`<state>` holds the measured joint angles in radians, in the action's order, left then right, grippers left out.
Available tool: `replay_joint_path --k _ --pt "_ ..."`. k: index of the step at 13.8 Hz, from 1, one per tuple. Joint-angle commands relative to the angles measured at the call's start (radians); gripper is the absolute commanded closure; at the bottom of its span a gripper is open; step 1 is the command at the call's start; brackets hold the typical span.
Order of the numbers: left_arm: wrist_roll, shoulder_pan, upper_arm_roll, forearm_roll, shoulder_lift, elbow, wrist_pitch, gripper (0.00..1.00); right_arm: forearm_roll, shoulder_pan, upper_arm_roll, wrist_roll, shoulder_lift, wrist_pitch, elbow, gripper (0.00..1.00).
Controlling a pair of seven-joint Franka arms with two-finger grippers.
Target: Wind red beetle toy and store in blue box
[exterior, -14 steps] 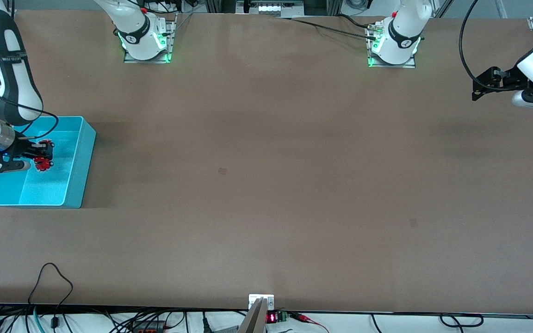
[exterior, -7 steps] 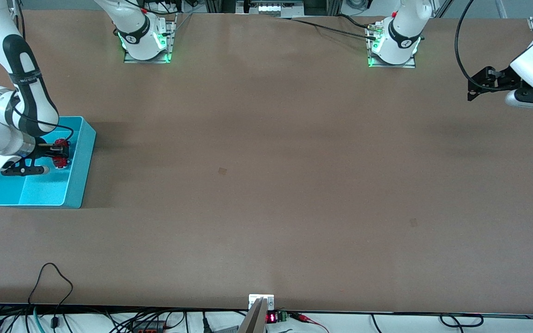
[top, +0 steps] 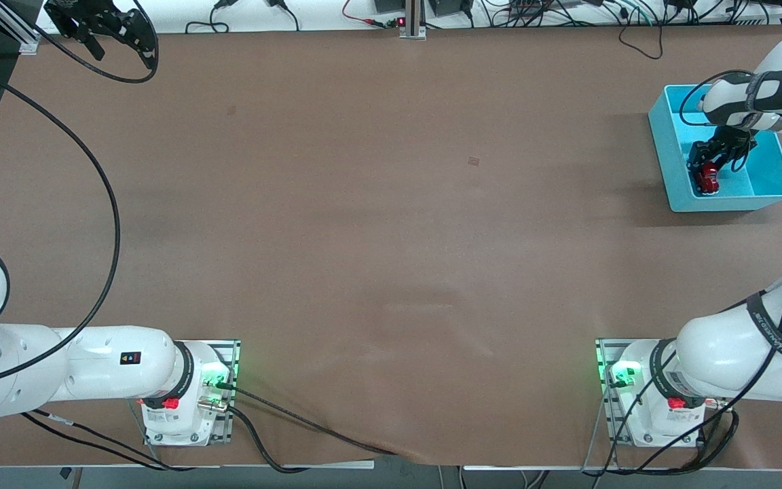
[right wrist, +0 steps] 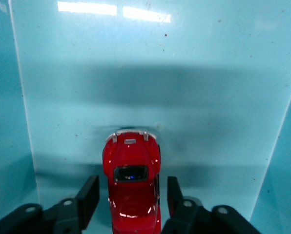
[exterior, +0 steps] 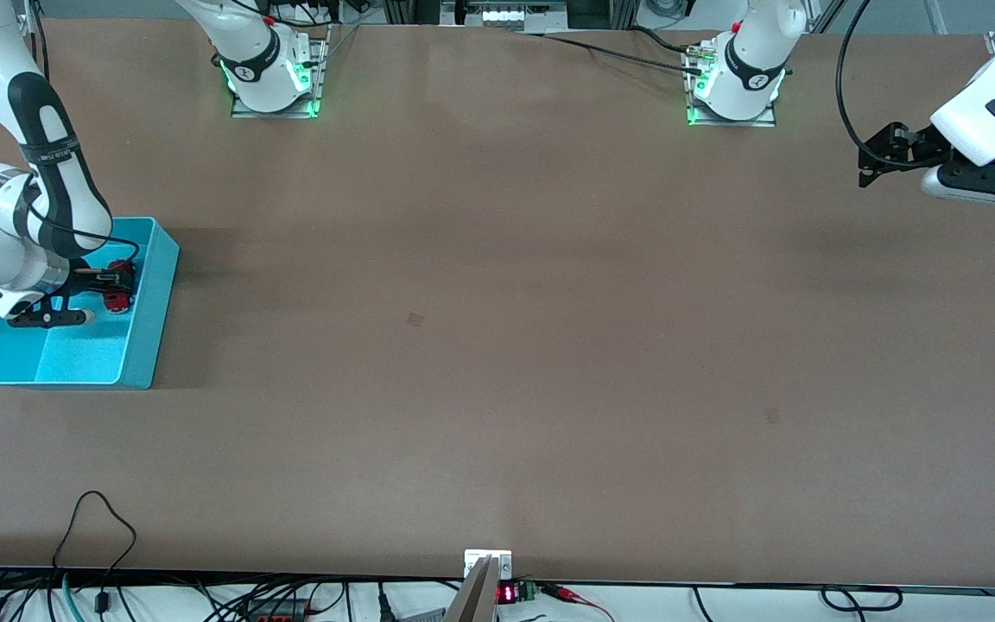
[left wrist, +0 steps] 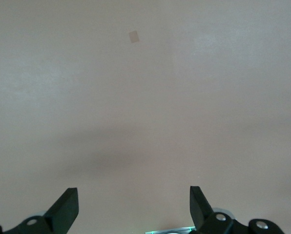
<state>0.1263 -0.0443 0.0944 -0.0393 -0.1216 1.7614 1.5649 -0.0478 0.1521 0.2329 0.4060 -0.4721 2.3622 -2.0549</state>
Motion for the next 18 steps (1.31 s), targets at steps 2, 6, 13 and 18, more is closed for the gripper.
replay_joint_path --k 2,6,13,18 --pt "0.013 -0.003 0.005 -0.007 -0.001 -0.011 -0.003 0.0 0.009 0.003 -0.003 0.031 0.019 -0.017 0.047 0.0" --pt "0.012 -0.003 0.005 -0.007 -0.001 -0.011 -0.002 0.0 0.006 -0.022 -0.023 0.03 0.085 -0.289 0.22 0.0" --pt "0.013 0.0 0.008 -0.007 0.0 -0.011 -0.005 0.0 -0.007 -0.025 -0.191 0.013 0.211 -0.776 0.551 0.0" --pt "0.009 0.0 0.027 -0.008 0.0 -0.011 -0.003 0.0 -0.014 -0.036 -0.247 -0.085 0.346 -0.86 0.562 0.0"
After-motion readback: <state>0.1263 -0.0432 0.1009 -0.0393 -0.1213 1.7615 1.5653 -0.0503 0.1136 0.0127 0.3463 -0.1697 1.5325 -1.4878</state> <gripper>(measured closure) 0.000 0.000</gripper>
